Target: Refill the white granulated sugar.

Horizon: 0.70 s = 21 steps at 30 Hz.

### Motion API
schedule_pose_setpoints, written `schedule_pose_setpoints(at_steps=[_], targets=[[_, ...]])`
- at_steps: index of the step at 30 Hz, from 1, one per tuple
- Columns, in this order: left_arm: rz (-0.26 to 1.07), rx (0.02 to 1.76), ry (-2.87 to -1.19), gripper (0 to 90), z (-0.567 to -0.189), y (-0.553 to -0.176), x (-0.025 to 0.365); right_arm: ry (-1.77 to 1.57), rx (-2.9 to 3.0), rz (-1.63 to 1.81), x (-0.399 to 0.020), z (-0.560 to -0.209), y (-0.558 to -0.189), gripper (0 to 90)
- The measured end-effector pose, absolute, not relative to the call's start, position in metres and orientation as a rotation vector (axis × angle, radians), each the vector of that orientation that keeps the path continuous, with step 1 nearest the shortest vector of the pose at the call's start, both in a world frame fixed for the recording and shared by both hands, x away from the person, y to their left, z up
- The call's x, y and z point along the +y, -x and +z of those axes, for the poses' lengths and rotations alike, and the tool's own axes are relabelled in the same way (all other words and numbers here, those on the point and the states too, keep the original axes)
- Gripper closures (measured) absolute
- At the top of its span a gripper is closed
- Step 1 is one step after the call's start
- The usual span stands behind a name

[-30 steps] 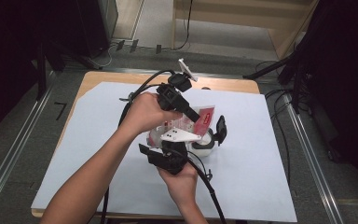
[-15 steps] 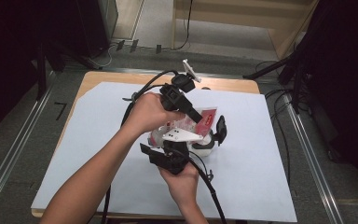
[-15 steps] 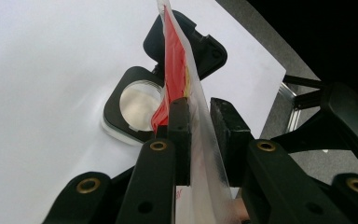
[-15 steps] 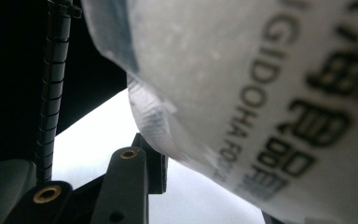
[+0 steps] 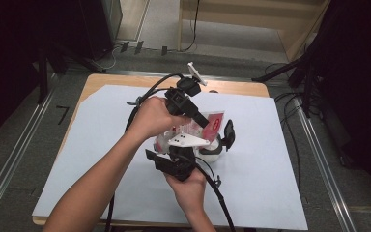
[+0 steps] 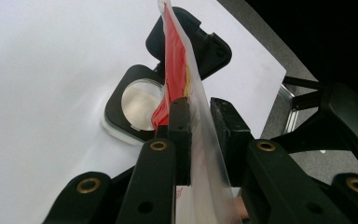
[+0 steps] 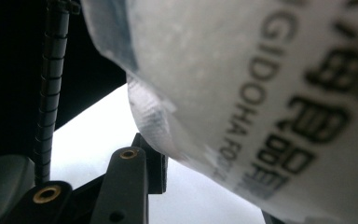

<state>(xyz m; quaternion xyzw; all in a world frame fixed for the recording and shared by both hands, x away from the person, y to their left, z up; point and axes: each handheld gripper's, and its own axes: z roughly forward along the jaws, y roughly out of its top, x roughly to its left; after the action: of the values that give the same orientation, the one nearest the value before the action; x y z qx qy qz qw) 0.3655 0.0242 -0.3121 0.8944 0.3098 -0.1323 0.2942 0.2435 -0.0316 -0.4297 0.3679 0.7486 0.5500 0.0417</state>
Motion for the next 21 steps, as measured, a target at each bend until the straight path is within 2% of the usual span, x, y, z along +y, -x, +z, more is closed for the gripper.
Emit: schedule_pose_setpoints(at_steps=[21], targets=[[-0.368, 0.815, -2.293, 79.8, -0.325, -0.350, 0.059, -1.030, 2.345, 1.584, -0.019, -0.448, -0.234, 62.9]])
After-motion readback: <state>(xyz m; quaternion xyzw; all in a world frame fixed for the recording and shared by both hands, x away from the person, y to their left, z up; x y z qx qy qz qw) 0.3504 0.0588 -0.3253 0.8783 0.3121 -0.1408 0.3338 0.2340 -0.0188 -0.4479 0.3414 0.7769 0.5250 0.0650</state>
